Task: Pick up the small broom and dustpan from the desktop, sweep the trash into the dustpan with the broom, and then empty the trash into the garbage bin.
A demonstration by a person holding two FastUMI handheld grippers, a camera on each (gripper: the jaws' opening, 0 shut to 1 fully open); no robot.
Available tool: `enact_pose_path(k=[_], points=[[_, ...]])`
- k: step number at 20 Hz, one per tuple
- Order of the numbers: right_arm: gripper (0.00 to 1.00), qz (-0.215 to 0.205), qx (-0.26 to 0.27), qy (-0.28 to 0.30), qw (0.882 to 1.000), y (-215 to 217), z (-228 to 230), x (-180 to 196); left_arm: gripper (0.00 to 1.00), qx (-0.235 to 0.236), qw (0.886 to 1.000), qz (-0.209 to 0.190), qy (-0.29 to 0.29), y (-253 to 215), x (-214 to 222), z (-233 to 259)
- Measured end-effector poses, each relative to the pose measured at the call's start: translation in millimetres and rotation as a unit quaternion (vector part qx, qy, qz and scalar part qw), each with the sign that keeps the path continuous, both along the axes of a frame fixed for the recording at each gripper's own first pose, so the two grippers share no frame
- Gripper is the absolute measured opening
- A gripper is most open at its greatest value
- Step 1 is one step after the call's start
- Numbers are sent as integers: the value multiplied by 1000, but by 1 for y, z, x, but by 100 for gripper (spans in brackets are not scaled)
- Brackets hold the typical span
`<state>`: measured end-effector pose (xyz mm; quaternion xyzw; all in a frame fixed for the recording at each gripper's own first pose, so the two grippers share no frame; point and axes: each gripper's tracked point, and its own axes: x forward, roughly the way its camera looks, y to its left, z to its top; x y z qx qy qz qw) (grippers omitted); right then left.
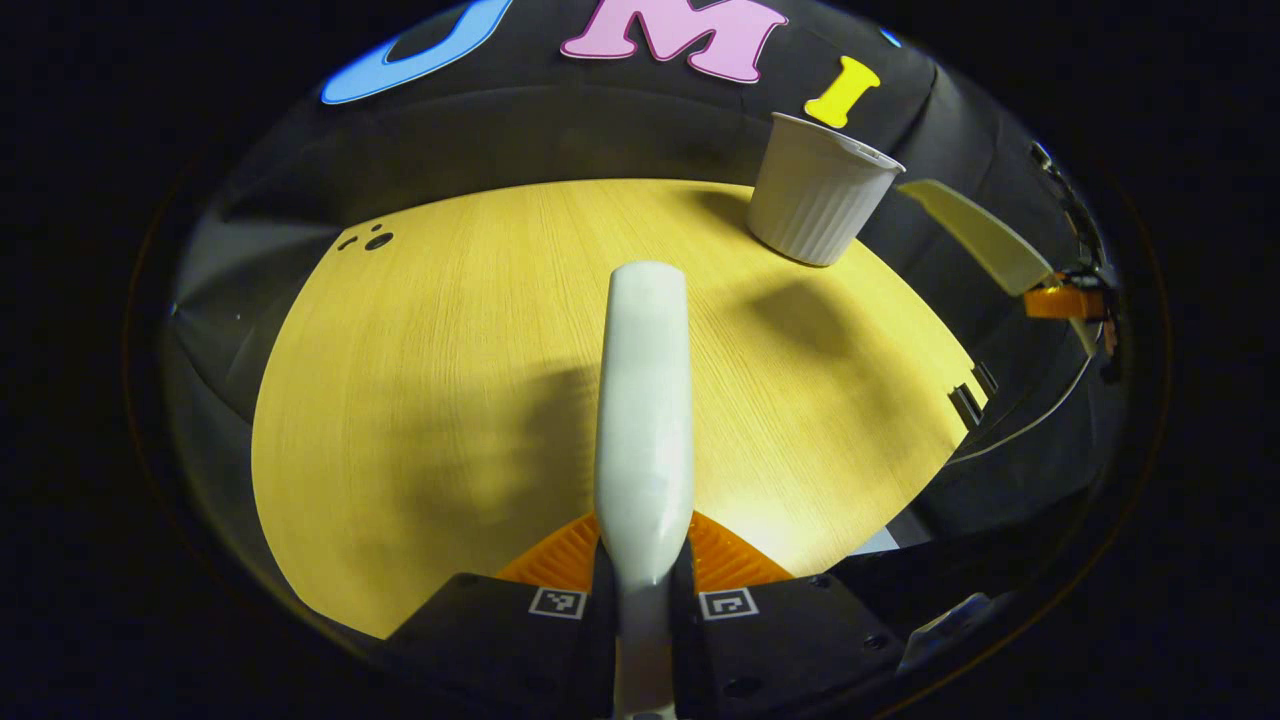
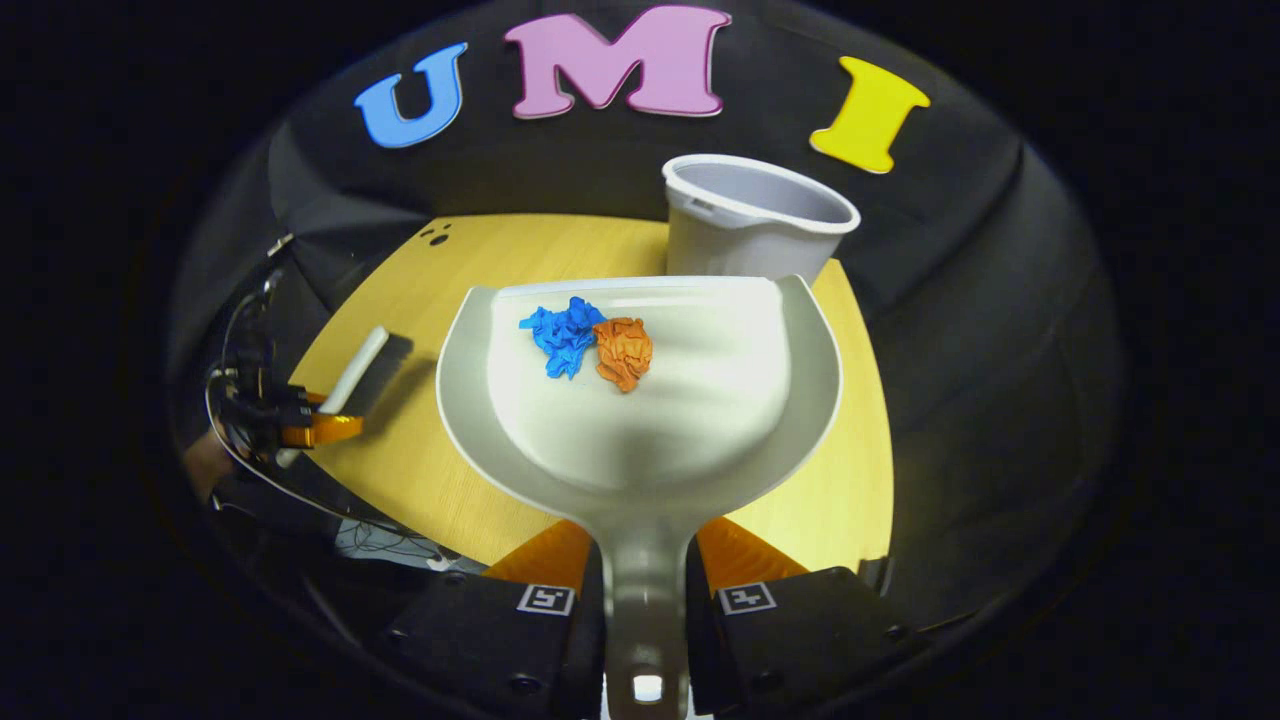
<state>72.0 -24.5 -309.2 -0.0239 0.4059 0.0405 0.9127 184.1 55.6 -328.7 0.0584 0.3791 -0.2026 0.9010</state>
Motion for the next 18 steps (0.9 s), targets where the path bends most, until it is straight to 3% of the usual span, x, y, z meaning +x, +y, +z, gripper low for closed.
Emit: enact_pose_path(k=[2, 3, 6, 7, 11, 12, 17, 18], points=[[37, -7, -24, -14, 1000, 0, -5, 2, 25, -1, 1000, 2, 2, 16, -16, 9], [32, -12, -36, -18, 999, -1, -6, 2, 25, -2, 1000, 3, 4, 22, -22, 8], [42, -37, -35, -29, 998, 2, -4, 6, 27, -5, 1000, 11, 2, 27, -27, 14], [33, -49, -30, -33, 998, 3, -4, 9, 27, -10, 1000, 13, 1, 23, -21, 16], [42, -89, -22, -58, 994, 1, 2, 22, 25, -10, 1000, 27, -8, 44, -17, 27], [37, -97, -27, -61, 993, -1, 3, 26, 27, -9, 999, 31, -10, 50, -15, 30], [37, -117, -69, -57, 989, -7, 8, 27, 27, -24, 997, 68, -19, 77, -5, 41], [42, -123, -75, -57, 988, -9, 10, 27, 27, -29, 997, 76, -18, 81, -5, 41]])
